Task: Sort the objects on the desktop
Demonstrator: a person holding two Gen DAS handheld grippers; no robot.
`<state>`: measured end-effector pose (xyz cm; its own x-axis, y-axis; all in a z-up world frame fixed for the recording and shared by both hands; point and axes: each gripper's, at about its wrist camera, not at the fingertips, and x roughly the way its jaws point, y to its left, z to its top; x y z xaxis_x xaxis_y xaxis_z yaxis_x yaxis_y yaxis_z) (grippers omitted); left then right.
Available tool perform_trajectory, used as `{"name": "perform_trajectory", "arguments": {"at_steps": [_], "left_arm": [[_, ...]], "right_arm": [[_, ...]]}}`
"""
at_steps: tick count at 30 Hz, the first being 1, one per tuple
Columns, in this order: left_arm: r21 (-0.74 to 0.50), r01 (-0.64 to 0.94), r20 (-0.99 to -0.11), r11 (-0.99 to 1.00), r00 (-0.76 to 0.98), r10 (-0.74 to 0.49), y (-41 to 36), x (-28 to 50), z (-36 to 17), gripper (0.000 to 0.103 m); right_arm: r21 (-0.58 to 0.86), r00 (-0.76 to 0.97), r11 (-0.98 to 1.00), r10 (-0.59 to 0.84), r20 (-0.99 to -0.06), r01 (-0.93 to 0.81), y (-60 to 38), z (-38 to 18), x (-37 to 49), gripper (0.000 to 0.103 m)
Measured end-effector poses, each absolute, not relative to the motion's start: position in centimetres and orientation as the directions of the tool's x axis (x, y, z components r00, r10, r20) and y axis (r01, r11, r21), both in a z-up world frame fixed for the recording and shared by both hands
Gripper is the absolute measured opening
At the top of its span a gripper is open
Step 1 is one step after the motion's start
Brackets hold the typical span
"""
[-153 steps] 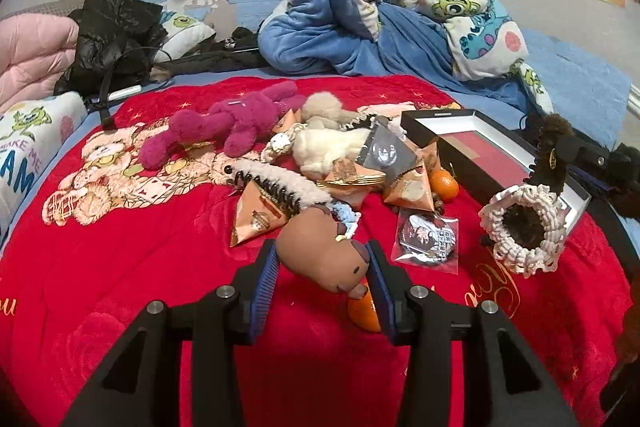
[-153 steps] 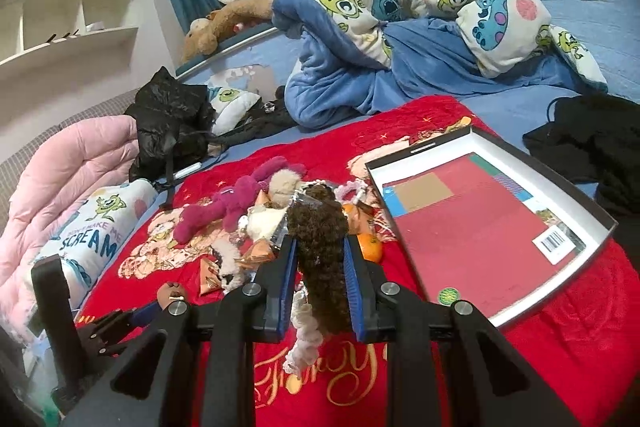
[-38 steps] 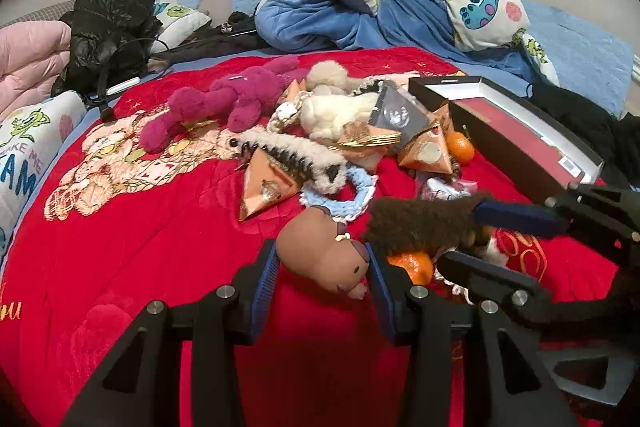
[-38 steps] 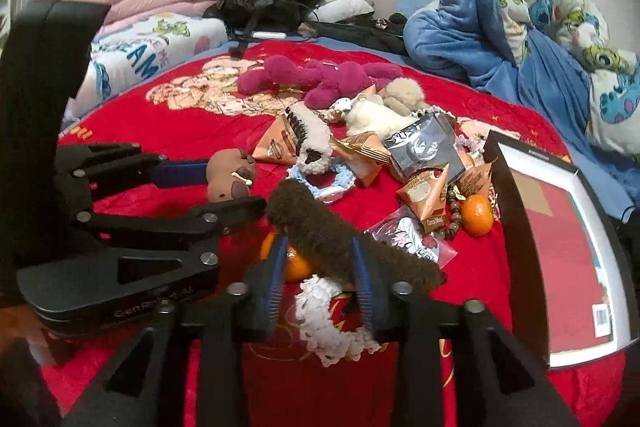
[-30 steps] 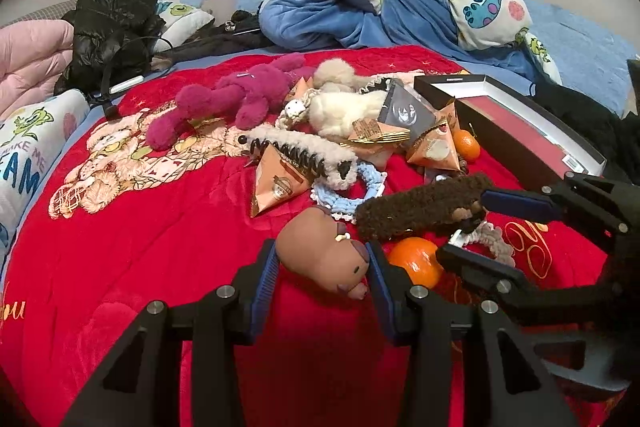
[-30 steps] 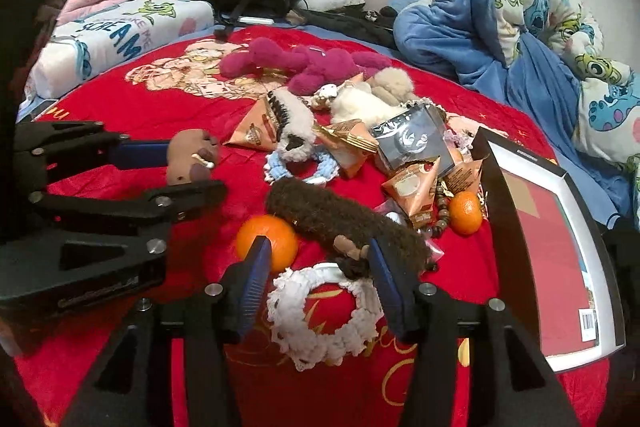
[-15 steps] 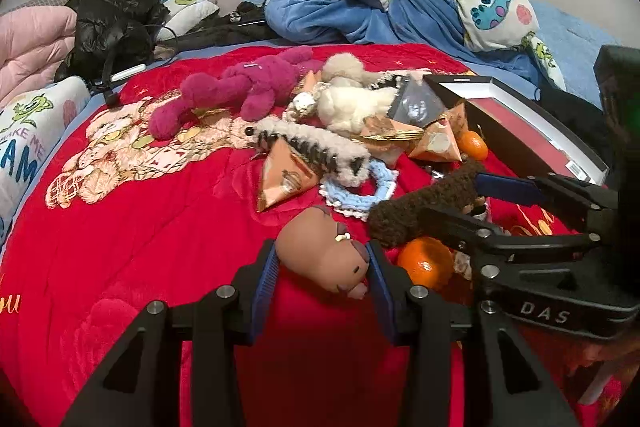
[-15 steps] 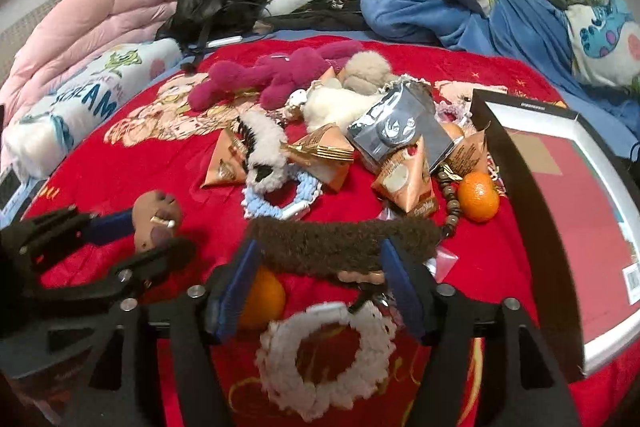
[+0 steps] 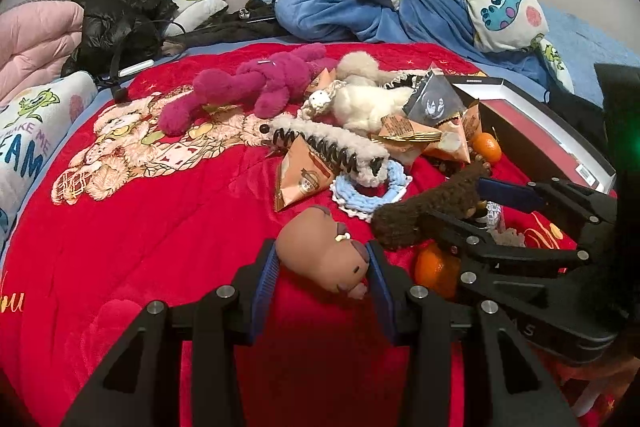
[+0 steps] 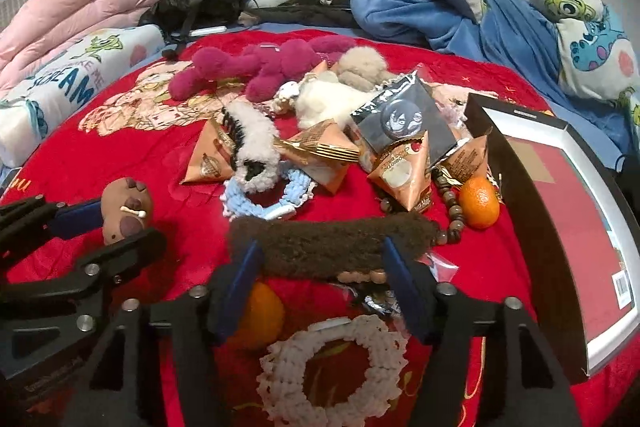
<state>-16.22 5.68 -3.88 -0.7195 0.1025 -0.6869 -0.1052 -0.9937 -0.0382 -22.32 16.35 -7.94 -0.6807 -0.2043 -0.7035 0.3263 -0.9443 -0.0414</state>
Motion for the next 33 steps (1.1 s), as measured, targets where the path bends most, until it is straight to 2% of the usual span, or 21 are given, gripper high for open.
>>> {"name": "perform_trajectory", "arguments": {"at_steps": [6,12,21,22,25,27,30,33], "left_arm": [[-0.048,-0.095,-0.686,-0.994,-0.72,0.102,5.5,-16.2,-3.9,0.045],[-0.055,-0.087,-0.681,-0.995,-0.725,0.101,5.2,-16.2,-3.7,0.045],[-0.06,-0.082,-0.68,-0.995,-0.727,0.101,4.9,-16.1,-3.6,0.045],[-0.061,-0.081,-0.679,-0.995,-0.727,0.101,4.9,-16.0,-3.6,0.045],[-0.068,-0.077,-0.679,-0.995,-0.727,0.103,4.7,-16.1,-3.5,0.045],[-0.075,-0.077,-0.68,-0.994,-0.725,0.107,4.6,-16.2,-3.5,0.045],[-0.075,-0.072,-0.683,-0.995,-0.723,0.104,4.4,-16.4,-3.6,0.045],[-0.082,-0.068,-0.683,-0.994,-0.723,0.106,4.2,-16.5,-3.6,0.045]], "right_arm": [[-0.054,-0.687,-0.948,-0.188,-0.702,0.315,16.4,-7.9,-22.2,0.046],[0.012,-0.66,-0.948,-0.231,-0.714,0.318,17.3,-7.4,-21.9,0.032],[0.019,-0.633,-0.906,-0.31,-0.71,0.422,16.8,-7.0,-20.3,0.029],[0.004,-0.635,-0.903,-0.306,-0.709,0.43,16.6,-7.0,-20.2,0.03],[-0.041,-0.651,-0.889,-0.301,-0.697,0.456,16.0,-7.1,-20.2,0.044],[-0.068,-0.661,-0.881,-0.297,-0.689,0.467,15.7,-7.2,-20.5,0.061],[-0.099,-0.663,-0.865,-0.299,-0.686,0.492,15.4,-7.5,-21.1,0.067],[-0.139,-0.67,-0.844,-0.299,-0.679,0.518,15.1,-7.6,-21.1,0.068]]}}
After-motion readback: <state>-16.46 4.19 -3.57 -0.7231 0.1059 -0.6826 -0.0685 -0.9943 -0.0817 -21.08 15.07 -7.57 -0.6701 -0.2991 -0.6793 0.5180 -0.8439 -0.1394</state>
